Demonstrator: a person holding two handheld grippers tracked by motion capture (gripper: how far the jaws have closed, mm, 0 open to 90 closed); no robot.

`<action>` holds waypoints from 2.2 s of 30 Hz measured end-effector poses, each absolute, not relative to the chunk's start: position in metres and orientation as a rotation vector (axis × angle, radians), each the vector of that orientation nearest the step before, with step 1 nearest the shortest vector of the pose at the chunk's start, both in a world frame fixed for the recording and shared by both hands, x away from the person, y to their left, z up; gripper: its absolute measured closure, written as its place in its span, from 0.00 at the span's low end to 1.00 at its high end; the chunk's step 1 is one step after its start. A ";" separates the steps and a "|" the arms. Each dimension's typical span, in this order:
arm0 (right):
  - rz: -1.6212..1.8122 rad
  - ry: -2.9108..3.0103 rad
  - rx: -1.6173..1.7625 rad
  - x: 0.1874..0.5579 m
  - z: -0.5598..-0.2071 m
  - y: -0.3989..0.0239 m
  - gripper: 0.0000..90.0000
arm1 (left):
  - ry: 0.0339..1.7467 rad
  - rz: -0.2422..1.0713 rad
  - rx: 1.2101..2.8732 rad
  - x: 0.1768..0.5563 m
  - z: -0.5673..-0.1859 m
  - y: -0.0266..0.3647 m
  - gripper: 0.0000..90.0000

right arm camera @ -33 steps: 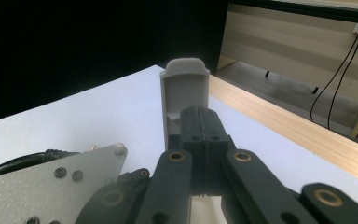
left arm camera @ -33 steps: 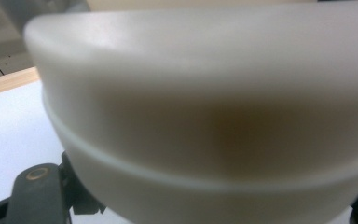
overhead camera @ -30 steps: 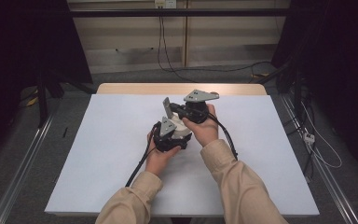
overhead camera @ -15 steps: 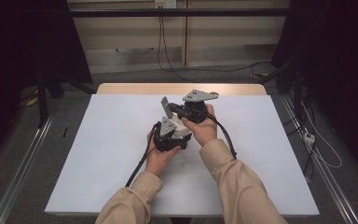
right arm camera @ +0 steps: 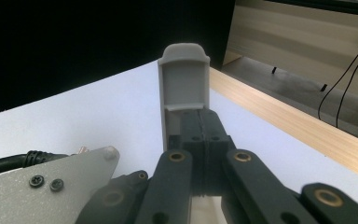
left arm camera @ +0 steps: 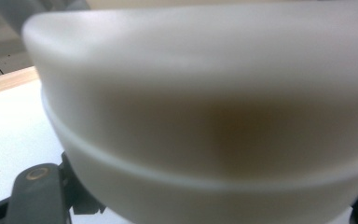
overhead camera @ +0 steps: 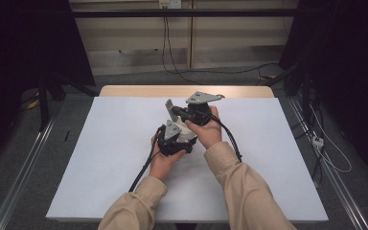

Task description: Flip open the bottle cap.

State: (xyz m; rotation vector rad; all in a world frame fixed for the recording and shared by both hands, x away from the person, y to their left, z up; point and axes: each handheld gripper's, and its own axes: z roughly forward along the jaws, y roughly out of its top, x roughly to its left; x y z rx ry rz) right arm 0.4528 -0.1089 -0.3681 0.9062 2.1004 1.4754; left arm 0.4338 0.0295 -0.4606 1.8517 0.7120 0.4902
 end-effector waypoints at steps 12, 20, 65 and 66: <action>1.473 2.105 0.902 0.455 -0.369 -0.106 1.00 | 0.721 0.484 1.843 0.434 -0.461 0.029 0.21; 1.466 2.114 0.896 0.456 -0.369 -0.105 1.00 | 0.725 0.482 1.841 0.434 -0.461 0.029 0.21; 1.490 2.181 0.908 0.468 -0.377 -0.094 1.00 | 0.718 0.493 1.853 0.434 -0.461 0.029 0.21; 1.489 2.185 0.905 0.468 -0.377 -0.094 1.00 | 0.718 0.493 1.853 0.434 -0.461 0.029 0.21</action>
